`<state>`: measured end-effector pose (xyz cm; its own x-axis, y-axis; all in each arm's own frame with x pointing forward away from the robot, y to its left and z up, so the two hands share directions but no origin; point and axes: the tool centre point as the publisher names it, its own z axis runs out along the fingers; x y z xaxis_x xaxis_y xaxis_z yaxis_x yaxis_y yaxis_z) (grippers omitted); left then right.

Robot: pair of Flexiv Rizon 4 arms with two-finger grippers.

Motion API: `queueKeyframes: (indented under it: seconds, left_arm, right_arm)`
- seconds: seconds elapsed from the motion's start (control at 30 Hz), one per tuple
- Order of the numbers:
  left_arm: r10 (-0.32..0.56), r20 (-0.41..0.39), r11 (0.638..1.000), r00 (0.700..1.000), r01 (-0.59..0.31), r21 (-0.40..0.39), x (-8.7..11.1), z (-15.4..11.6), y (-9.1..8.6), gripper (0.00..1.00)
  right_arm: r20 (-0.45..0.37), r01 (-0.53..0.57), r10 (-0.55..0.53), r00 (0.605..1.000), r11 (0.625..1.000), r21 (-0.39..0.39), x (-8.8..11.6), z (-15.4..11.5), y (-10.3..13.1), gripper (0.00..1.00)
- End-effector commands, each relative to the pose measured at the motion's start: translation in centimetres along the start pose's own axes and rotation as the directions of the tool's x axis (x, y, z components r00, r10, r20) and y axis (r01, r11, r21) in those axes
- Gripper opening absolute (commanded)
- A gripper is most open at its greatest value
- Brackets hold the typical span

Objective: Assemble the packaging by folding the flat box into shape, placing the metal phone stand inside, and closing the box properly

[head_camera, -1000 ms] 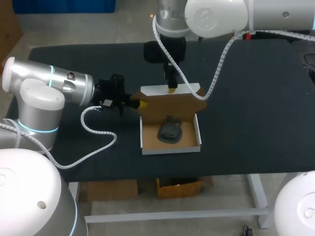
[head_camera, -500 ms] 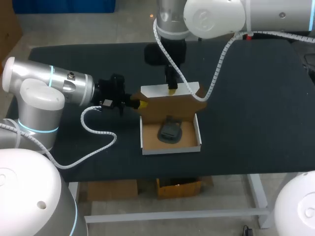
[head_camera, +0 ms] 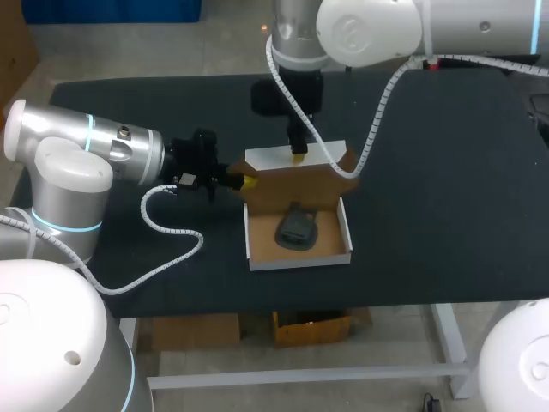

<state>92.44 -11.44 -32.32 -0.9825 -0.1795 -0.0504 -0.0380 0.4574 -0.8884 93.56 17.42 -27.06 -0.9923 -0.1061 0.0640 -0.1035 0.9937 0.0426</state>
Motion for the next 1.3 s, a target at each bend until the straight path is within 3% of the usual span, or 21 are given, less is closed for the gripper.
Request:
queueKeyframes:
  seconds: [0.03,0.13,0.6,0.63,0.7,0.77,1.3]
  left_arm:
    - [0.001,-0.001,1.0,1.0,-0.001,0.001,0.0,0.0,0.1,0.0]
    - [0.001,-0.001,1.0,1.0,-0.001,0.001,0.0,0.0,0.1,0.0]
    - [0.001,-0.001,1.0,1.0,-0.001,0.001,0.0,0.0,0.1,0.0]
    - [0.001,-0.001,1.0,1.0,-0.001,0.001,0.0,0.0,0.1,0.0]
    - [0.001,-0.001,1.0,1.0,-0.001,0.001,0.0,0.0,0.1,0.0]
    - [0.001,-0.001,1.0,1.0,-0.001,0.001,0.0,0.0,0.1,0.0]
    - [0.001,-0.001,1.0,1.0,-0.001,0.001,0.0,0.0,0.1,0.0]
  right_arm:
    - [-0.007,0.0,0.0,1.0,1.0,0.005,-0.1,0.1,0.1,0.19]
    - [-0.009,0.002,-0.002,1.0,1.0,0.007,-0.1,0.1,0.2,0.0]
    - [0.003,0.0,0.0,1.0,1.0,0.017,0.3,0.0,0.0,0.0]
    - [0.003,-0.001,0.0,1.0,1.0,0.016,0.3,0.0,0.0,0.06]
    - [0.004,-0.002,0.002,1.0,1.0,0.012,0.3,-0.1,-0.1,0.43]
    - [0.006,-0.003,0.003,1.0,1.0,0.005,0.3,-0.3,-0.2,1.0]
    - [0.046,-0.039,0.046,0.998,0.99,-0.139,-0.5,-5.9,-2.2,1.0]
